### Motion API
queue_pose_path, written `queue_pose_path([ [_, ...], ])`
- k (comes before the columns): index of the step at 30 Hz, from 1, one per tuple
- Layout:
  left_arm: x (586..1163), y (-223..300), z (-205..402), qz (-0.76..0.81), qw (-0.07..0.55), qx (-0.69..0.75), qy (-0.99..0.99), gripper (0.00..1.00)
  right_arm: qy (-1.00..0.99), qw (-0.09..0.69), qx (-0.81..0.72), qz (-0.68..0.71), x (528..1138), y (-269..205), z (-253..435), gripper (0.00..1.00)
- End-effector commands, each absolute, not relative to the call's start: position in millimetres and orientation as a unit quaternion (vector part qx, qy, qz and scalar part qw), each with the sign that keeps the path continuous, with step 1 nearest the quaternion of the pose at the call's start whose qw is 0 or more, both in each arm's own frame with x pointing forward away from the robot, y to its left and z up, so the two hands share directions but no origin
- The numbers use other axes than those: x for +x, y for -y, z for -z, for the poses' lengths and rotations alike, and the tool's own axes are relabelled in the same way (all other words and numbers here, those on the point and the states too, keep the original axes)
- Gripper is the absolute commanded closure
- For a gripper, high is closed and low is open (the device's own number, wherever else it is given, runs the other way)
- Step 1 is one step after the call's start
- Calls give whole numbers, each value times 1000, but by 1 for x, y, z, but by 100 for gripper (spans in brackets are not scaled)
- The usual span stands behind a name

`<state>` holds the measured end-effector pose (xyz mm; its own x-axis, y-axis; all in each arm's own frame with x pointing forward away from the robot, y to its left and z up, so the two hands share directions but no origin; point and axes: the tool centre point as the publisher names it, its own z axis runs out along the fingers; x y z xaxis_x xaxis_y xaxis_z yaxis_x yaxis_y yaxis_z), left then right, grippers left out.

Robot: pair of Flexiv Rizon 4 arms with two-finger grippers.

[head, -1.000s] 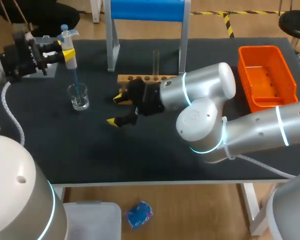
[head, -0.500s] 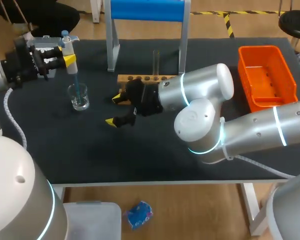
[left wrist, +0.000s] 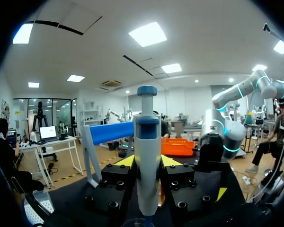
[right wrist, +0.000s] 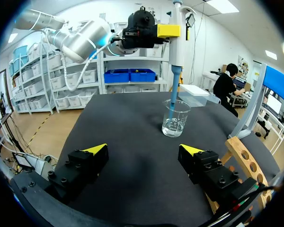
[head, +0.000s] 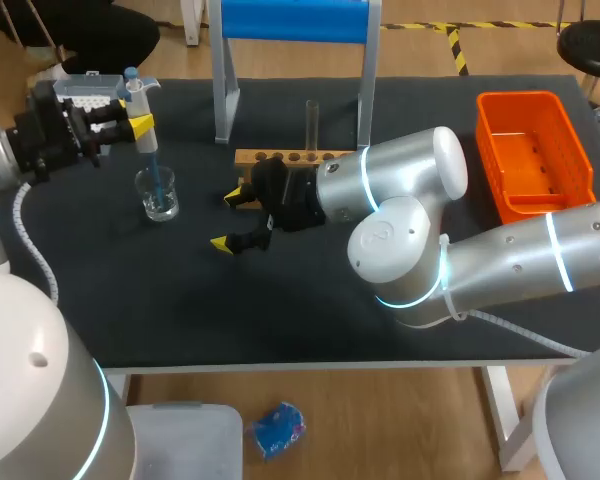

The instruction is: Invert the test tube, pick up the pipette, mount the tip to pipette, aspirate from beaker and dispense into the tube, eject the tip, return the pipette, and cap with the stopper.

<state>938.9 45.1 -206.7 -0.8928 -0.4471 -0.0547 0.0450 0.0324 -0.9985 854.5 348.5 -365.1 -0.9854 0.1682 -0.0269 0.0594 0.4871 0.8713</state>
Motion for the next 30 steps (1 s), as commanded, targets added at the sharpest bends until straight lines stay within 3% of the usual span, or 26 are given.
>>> queue_pose_path([
  [1,942,-43,210,681,181,-144,-695,100,-860,55,66,-502,854,-349,366,0],
  [30,942,-45,217,683,194,-150,-688,100,-860,55,66,-502,854,-349,366,0],
])
